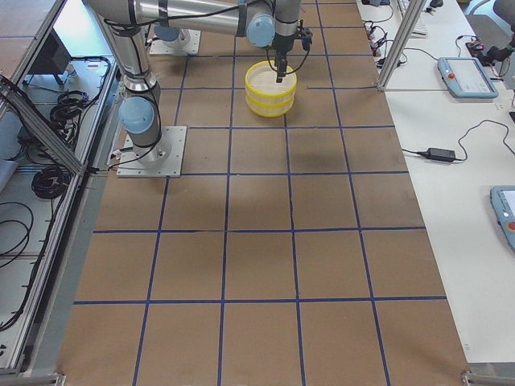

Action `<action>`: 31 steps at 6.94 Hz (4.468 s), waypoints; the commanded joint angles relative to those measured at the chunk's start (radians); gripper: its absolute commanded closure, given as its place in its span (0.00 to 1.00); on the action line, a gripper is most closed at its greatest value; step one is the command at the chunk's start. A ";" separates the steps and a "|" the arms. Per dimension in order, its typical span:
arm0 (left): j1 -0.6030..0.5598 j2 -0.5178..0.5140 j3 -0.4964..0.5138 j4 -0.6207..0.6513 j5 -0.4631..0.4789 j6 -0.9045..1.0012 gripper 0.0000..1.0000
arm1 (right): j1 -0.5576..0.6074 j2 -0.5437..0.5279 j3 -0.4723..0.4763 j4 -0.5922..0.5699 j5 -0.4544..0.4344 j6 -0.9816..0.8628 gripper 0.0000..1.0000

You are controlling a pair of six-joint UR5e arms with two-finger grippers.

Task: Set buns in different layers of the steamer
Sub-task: 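Lower right gripper onto steamer top rim while left gripper moves over plate, then lift top steamer tier with right gripper while left gripper descends to bun, then grasp the white bun with the left gripper and lift it, then carry the white bun into the lower steamer tier and release it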

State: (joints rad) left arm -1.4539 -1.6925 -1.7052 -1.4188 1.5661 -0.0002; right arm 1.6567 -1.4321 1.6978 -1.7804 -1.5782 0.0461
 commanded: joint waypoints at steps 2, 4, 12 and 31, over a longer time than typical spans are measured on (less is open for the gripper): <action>0.079 -0.079 -0.044 0.090 0.018 0.075 0.02 | 0.000 0.074 0.105 -0.126 0.000 -0.002 0.00; 0.083 -0.099 -0.044 0.113 0.019 0.075 0.02 | 0.000 0.111 0.118 -0.134 0.001 0.000 0.12; 0.078 -0.196 -0.117 0.317 0.012 -0.413 0.12 | -0.012 0.056 0.099 -0.093 -0.008 -0.017 0.93; -0.450 -0.278 -0.044 0.452 -0.448 -0.845 0.41 | -0.198 -0.031 -0.095 0.180 -0.014 -0.140 0.91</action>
State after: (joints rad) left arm -1.8813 -1.9401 -1.7491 -0.9866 1.1418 -0.8232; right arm 1.4580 -1.4599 1.6004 -1.6011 -1.5935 -0.0944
